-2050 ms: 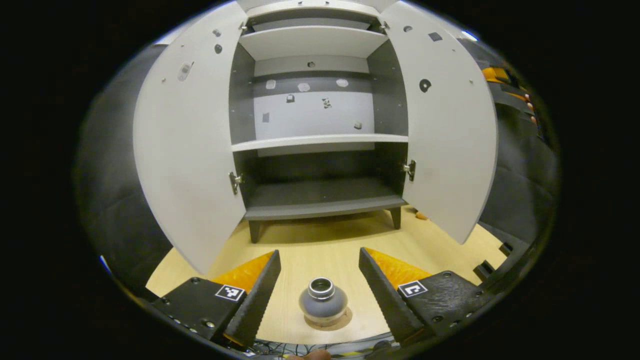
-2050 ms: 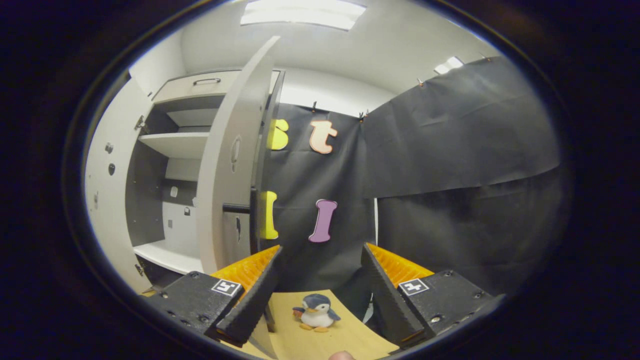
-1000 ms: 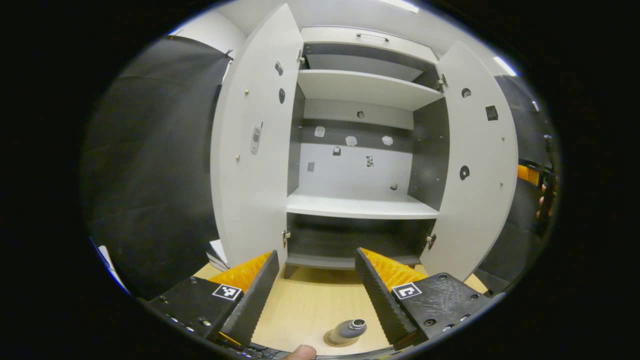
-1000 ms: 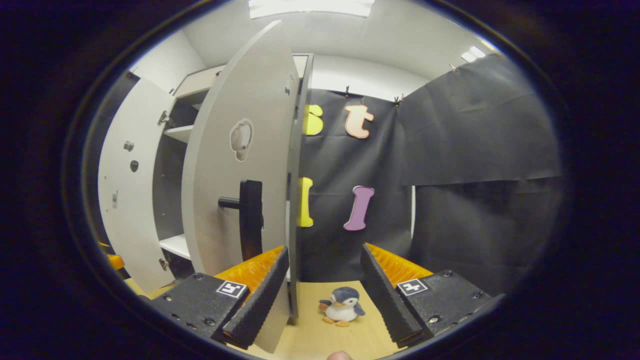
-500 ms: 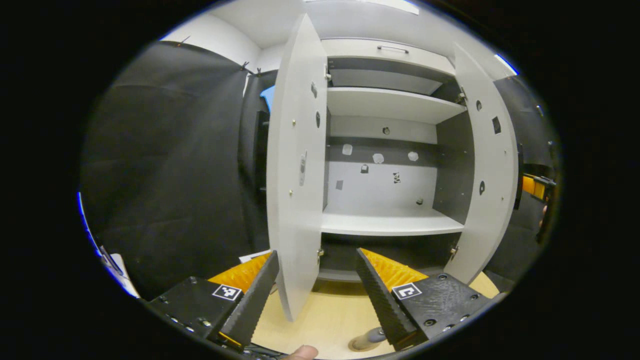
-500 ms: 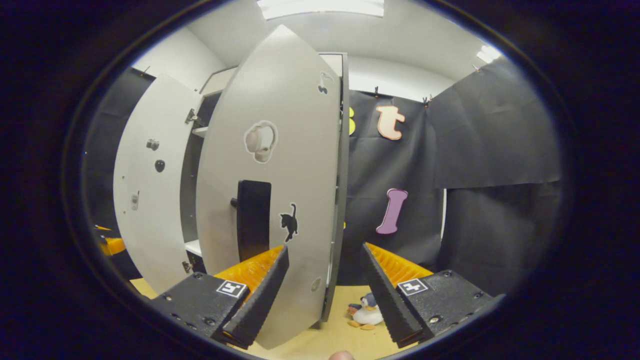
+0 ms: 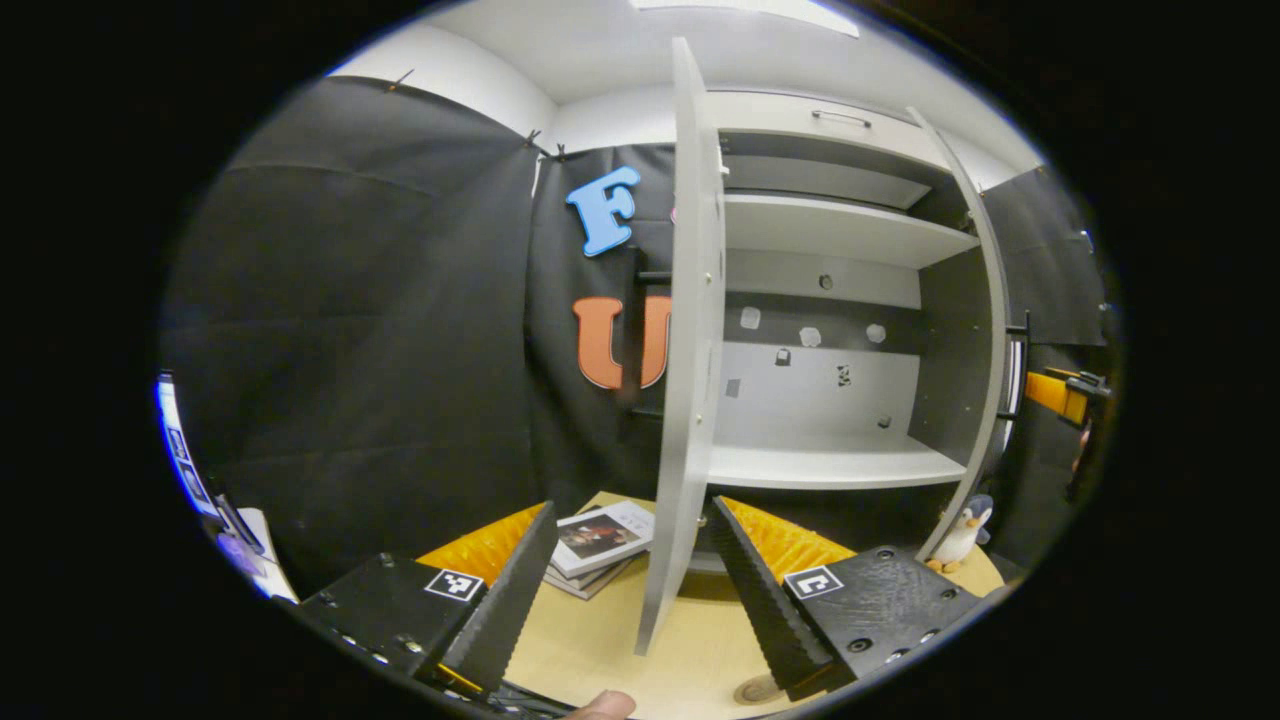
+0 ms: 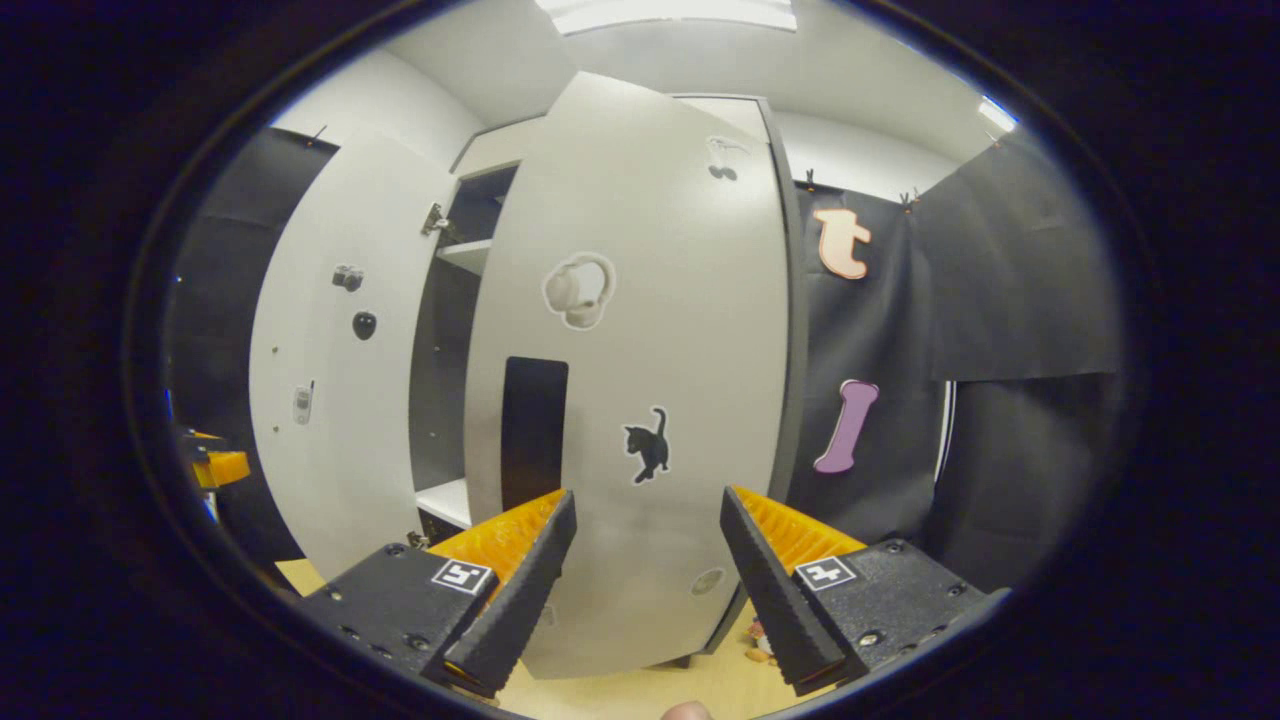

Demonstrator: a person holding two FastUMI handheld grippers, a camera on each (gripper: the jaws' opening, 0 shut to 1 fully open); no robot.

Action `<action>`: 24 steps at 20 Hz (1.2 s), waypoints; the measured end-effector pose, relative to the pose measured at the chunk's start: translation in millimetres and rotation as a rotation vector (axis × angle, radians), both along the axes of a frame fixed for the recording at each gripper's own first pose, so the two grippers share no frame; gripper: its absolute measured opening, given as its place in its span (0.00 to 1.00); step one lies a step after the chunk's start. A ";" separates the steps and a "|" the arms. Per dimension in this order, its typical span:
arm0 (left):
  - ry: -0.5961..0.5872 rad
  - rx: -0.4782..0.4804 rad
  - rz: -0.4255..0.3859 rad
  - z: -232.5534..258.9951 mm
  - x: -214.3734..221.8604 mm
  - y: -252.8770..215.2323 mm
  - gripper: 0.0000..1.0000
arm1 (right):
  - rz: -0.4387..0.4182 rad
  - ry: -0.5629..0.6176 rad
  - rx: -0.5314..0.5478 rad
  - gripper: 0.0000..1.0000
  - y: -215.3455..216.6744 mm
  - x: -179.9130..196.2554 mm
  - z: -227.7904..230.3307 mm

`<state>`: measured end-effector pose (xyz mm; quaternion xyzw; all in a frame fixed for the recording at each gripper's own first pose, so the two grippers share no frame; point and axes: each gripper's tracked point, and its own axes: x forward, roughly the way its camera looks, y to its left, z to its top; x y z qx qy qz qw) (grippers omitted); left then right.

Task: Grasp the bottle in the cabinet with the left hand and place it on the coaster, then close the right door with the right hand and the left door with the left hand.

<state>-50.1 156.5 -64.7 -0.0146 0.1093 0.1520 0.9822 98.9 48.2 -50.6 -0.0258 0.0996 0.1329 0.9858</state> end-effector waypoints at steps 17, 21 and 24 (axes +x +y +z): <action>-0.002 0.086 0.015 43.5 69.7 79.9 0.94 | -0.132 0.014 -0.030 0.95 -35.4 -35.9 -1.7; 0.009 0.130 0.004 47.0 72.6 78.0 0.94 | -0.159 0.016 -0.021 0.95 -52.9 -44.3 -2.7; 0.008 0.092 -0.011 46.0 73.6 73.1 0.94 | -0.167 0.043 -0.018 0.95 -61.2 -47.2 -10.6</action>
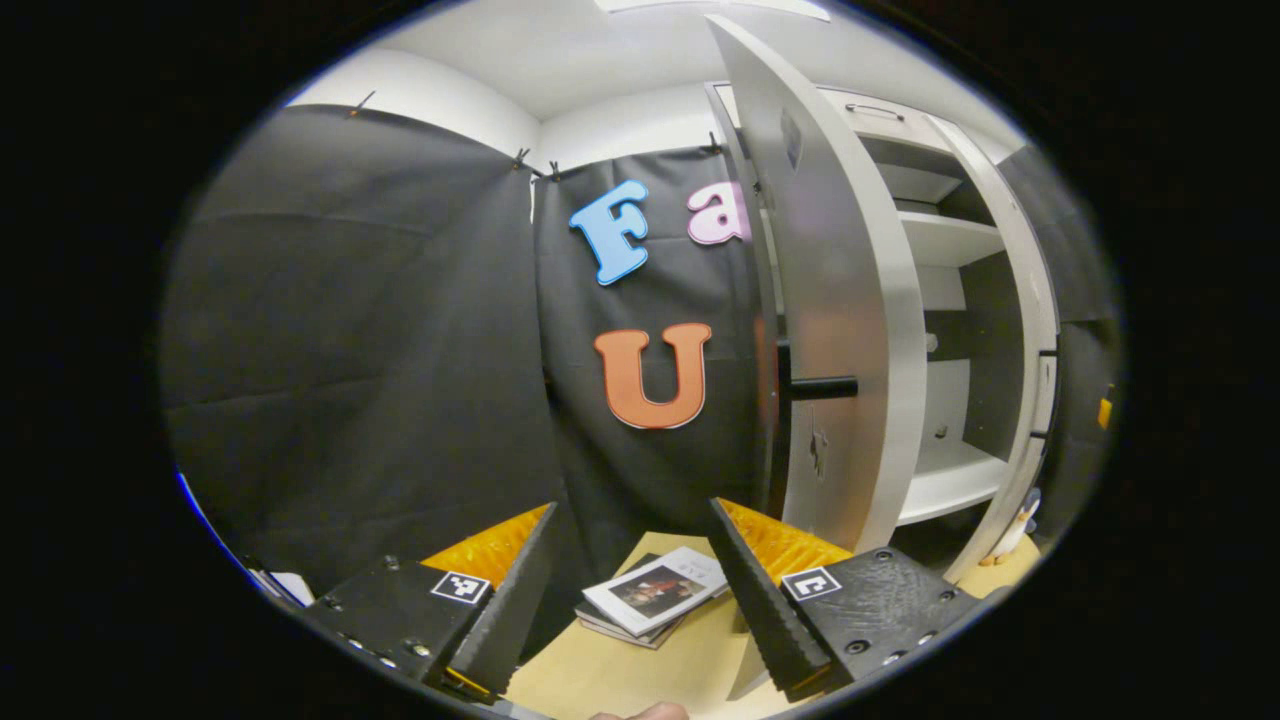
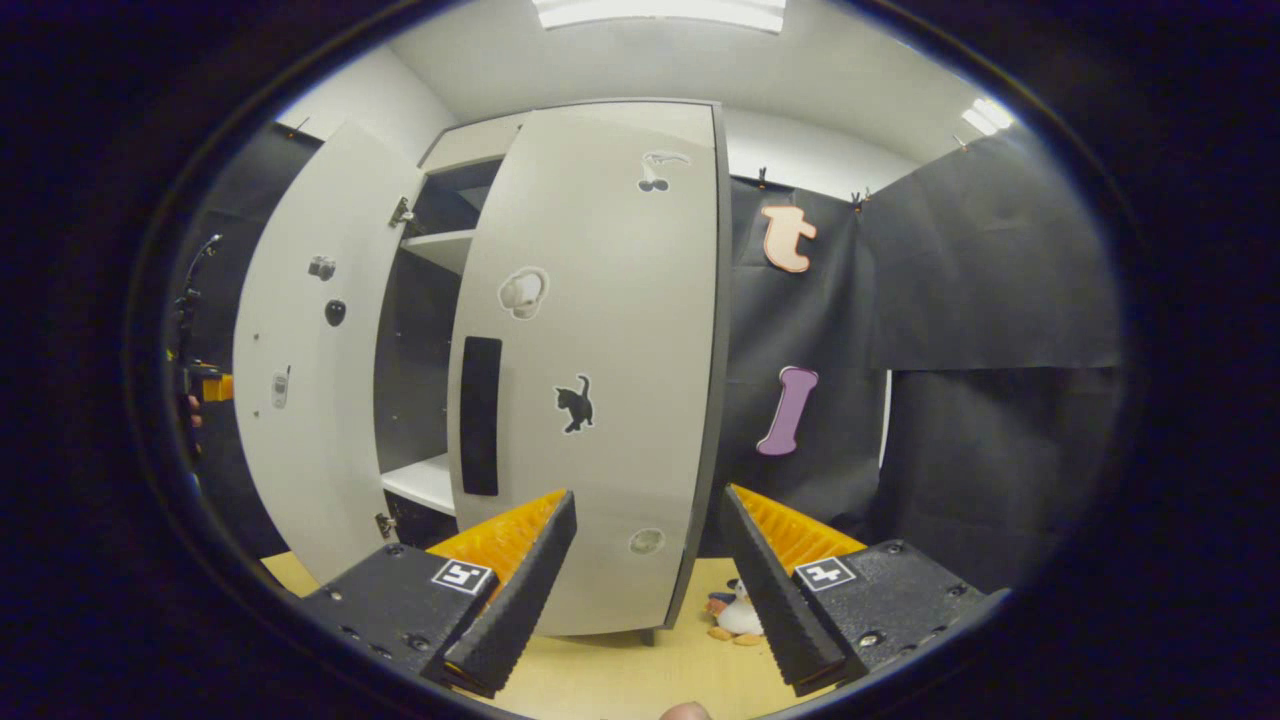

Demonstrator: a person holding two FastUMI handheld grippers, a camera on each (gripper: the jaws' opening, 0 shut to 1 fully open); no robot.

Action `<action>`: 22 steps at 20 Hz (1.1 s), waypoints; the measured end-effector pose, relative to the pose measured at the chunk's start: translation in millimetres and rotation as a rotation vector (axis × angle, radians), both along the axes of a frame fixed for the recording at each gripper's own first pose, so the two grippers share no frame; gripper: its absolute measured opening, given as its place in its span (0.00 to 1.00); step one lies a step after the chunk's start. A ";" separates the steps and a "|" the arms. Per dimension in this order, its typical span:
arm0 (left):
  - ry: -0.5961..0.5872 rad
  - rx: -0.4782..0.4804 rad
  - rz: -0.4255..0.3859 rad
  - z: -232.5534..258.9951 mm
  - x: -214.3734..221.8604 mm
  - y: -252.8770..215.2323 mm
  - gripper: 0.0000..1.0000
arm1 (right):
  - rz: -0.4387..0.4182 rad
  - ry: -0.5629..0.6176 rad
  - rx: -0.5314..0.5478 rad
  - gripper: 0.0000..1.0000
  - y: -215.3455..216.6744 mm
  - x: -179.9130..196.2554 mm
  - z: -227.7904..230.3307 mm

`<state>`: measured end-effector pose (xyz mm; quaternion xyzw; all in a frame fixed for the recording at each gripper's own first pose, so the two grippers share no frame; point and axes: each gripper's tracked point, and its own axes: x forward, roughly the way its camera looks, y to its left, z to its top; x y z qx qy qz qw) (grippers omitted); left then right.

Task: Grasp the bottle in the cabinet with the left hand and place it on the coaster, then close the right door with the right hand and the left door with the left hand.

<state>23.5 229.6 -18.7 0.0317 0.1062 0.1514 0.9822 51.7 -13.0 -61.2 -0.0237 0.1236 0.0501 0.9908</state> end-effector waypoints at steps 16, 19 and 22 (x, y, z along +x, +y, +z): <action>0.000 -0.054 -0.114 0.1 4.2 -72.0 0.90 | 0.017 -0.001 0.019 0.95 -15.9 -3.2 -5.7; -0.001 -0.069 -0.175 -3.8 11.8 -101.1 0.90 | 0.015 0.001 0.021 0.94 -20.1 -6.4 -5.7; -0.020 -0.071 -0.220 -1.1 23.2 -123.4 0.96 | 0.002 0.000 0.003 0.95 -28.8 -11.3 -4.5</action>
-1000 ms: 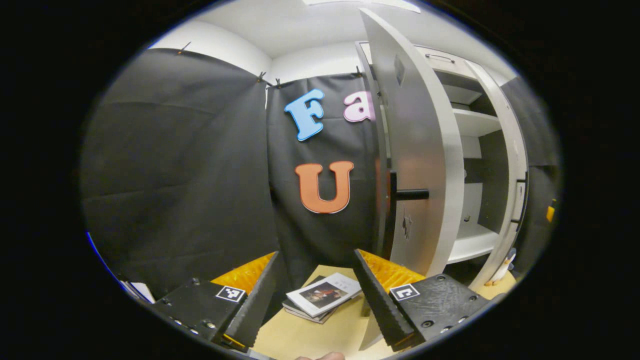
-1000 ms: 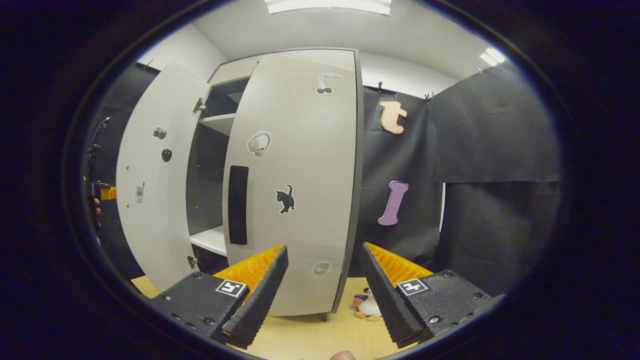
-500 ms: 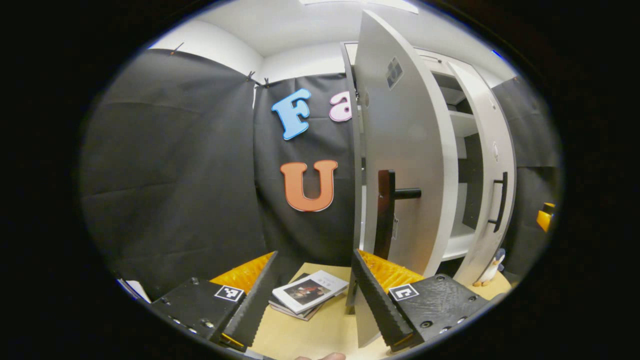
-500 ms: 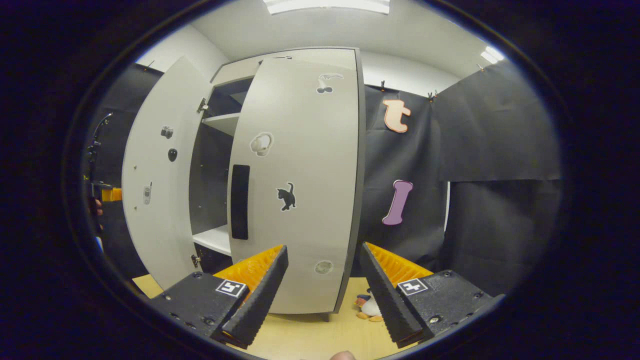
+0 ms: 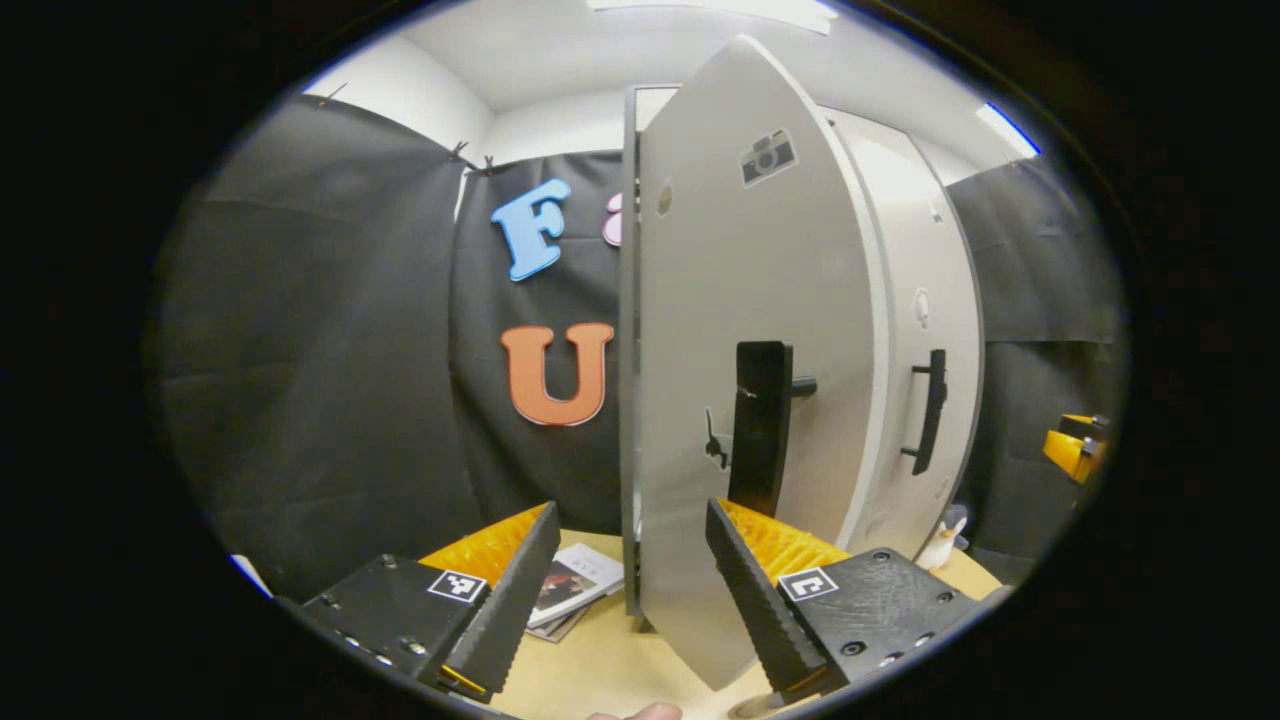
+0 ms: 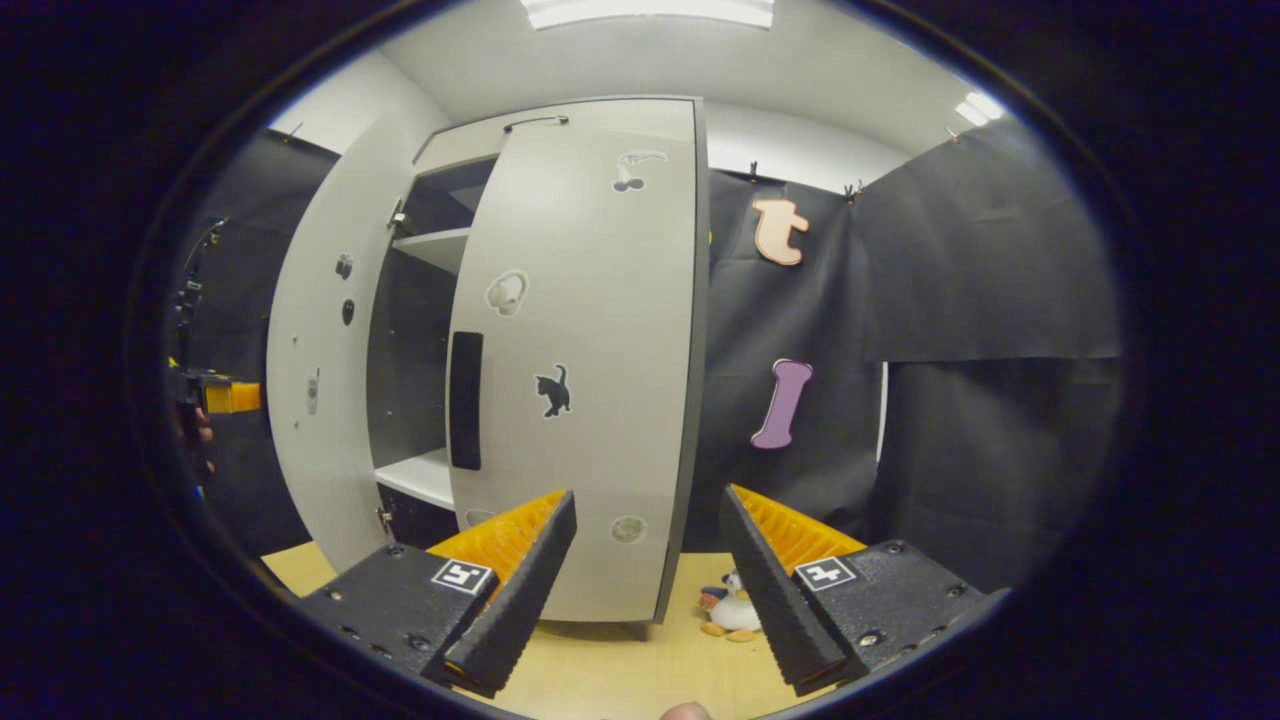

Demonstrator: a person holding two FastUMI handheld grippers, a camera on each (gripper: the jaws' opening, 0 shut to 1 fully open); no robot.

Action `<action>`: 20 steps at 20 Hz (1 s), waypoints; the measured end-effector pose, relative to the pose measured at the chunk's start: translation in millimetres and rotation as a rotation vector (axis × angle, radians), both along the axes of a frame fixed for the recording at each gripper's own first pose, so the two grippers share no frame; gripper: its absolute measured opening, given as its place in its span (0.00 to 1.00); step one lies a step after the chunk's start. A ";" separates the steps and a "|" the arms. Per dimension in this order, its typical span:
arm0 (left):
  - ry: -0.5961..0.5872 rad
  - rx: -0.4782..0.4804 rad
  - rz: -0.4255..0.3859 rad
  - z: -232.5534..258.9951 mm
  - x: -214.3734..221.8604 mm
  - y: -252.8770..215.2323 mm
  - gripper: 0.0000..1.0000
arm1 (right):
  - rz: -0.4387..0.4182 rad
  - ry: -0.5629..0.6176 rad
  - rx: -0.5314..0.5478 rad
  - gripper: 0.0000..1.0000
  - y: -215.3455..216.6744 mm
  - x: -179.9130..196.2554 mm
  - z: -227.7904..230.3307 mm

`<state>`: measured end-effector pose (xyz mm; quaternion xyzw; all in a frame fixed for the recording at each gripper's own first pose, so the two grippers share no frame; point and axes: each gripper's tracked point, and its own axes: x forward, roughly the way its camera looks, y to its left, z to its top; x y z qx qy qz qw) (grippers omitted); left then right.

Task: Grasp the bottle in the cabinet with the left hand and place it on the coaster, then close the right door with the right hand and the left door with the left hand.

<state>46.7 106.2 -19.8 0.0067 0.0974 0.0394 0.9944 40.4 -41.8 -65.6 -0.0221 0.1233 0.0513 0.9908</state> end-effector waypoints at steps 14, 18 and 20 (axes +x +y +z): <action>-0.066 -0.051 -0.149 29.9 19.5 -74.7 1.00 | -0.061 -0.048 -0.002 0.95 -33.9 -20.4 32.3; -0.110 -0.045 -0.152 53.4 10.5 -80.1 1.00 | -0.049 -0.104 0.001 0.95 -25.3 -20.3 57.0; -0.134 -0.028 -0.140 65.9 3.9 -77.9 1.00 | -0.041 -0.124 0.005 0.95 -20.5 -19.6 65.9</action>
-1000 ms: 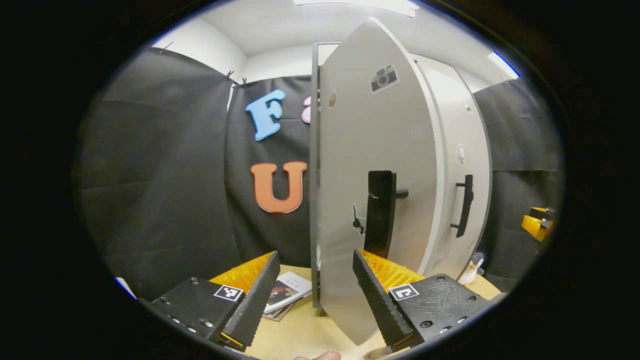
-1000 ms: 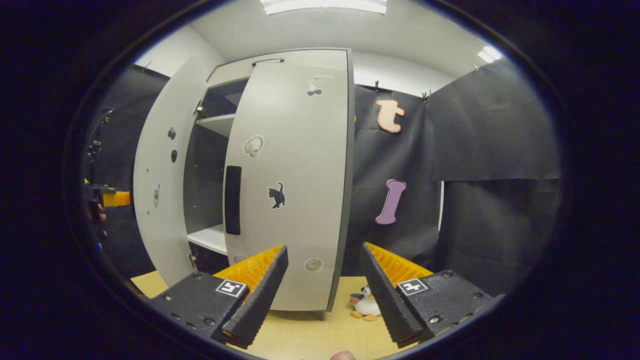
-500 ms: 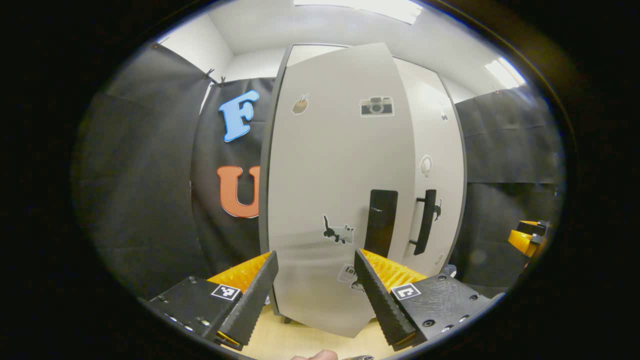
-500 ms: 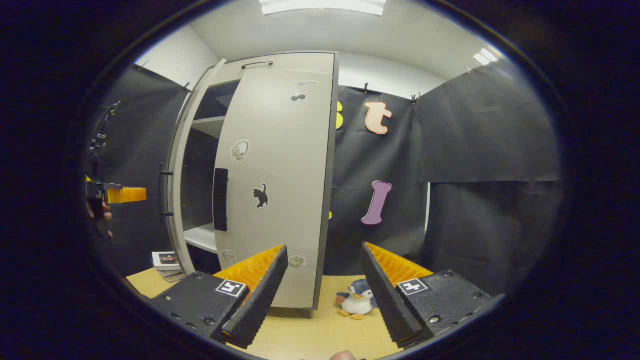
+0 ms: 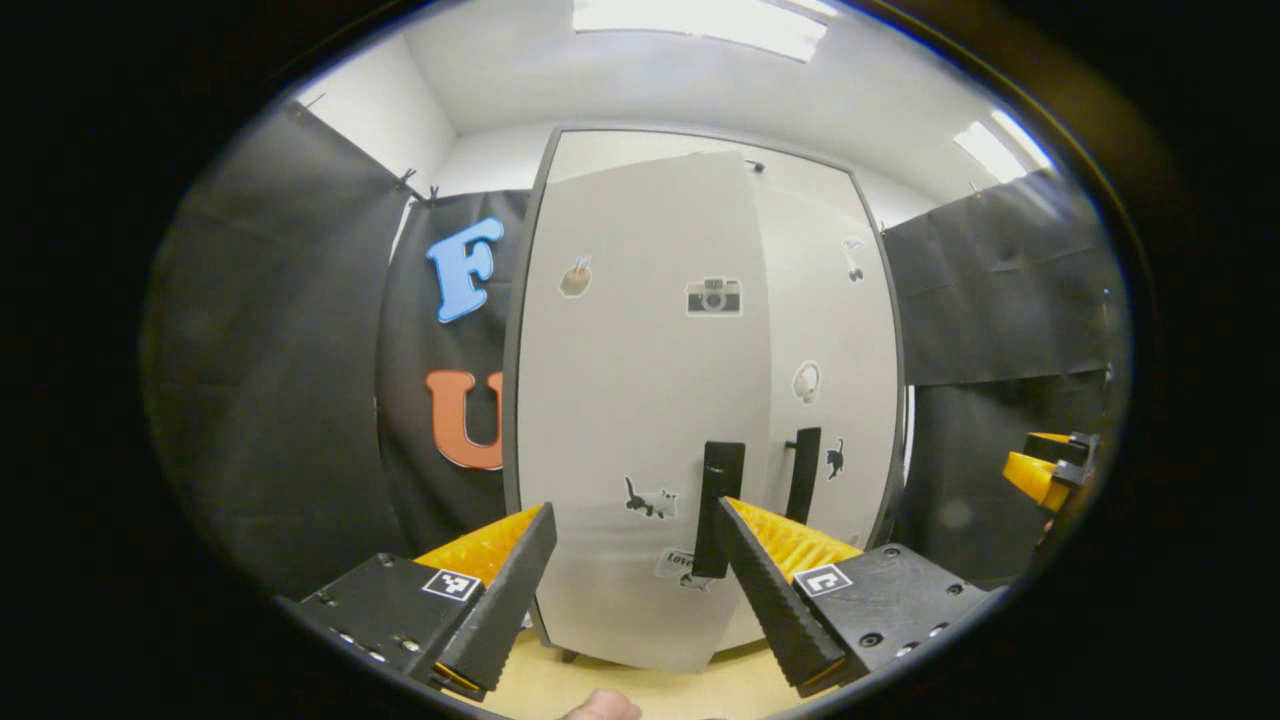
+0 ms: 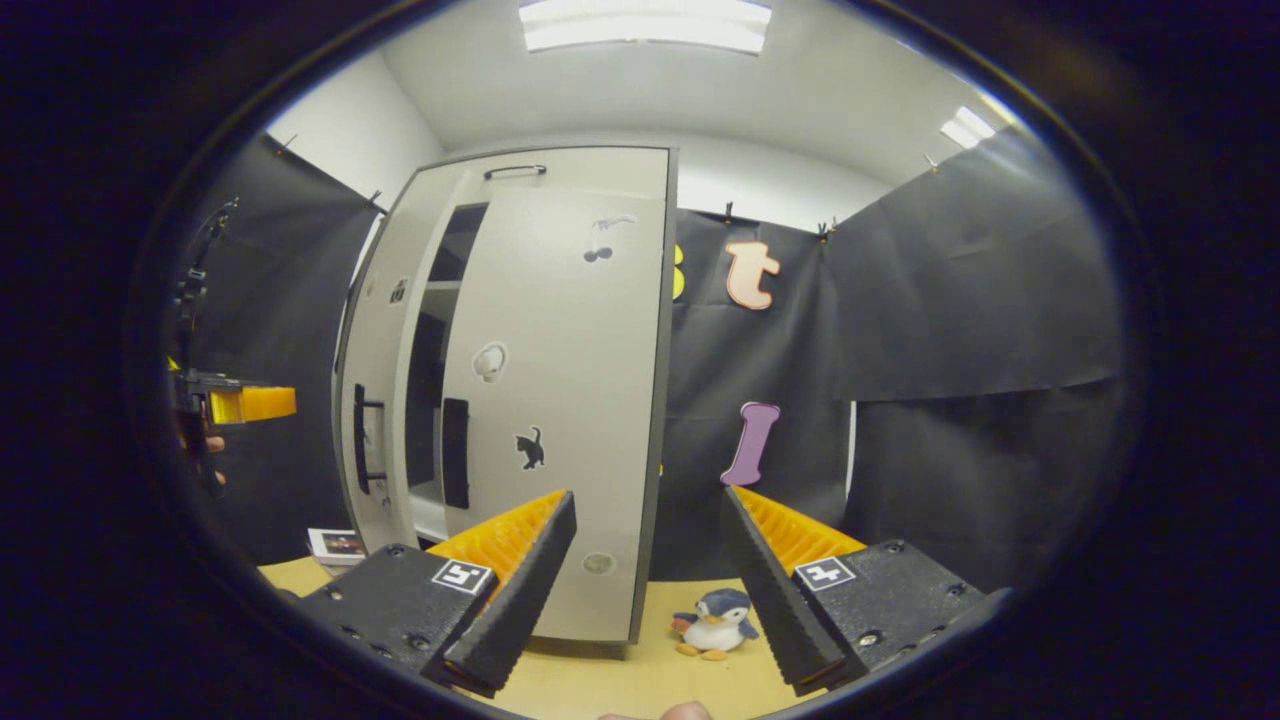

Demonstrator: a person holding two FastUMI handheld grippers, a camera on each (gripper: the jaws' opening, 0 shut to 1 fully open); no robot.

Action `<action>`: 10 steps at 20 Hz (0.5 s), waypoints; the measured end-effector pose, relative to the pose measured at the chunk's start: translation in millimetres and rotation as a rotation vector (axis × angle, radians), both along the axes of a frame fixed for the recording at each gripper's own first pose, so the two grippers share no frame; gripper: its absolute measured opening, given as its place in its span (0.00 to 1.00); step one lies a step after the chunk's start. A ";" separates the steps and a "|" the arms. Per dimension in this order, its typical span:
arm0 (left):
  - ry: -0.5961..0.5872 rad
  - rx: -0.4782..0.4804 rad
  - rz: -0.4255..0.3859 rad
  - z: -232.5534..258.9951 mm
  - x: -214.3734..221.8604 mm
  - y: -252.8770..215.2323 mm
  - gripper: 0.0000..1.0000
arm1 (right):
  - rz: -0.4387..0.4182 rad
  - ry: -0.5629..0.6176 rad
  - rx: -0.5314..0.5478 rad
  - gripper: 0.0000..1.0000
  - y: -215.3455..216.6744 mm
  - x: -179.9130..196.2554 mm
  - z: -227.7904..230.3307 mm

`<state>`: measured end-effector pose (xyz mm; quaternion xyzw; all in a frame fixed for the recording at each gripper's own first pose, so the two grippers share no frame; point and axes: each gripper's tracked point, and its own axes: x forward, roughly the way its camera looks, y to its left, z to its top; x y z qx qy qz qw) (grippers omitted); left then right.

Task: Grasp the bottle in the cabinet with the left hand and place it on the coaster, then close the right door with the right hand and the left door with the left hand.

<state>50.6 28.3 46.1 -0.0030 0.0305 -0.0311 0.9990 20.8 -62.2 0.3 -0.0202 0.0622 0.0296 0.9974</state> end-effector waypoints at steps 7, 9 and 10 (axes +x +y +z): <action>-0.075 0.045 0.091 33.2 -28.6 22.9 0.98 | 0.064 -0.042 0.050 0.96 36.9 7.3 15.1; -0.082 0.049 0.123 38.3 -38.2 32.3 0.98 | 0.096 -0.057 0.047 0.96 50.4 10.7 20.1; -0.088 0.045 0.136 41.7 -41.5 37.7 1.00 | 0.107 -0.065 0.046 0.96 55.5 12.5 22.7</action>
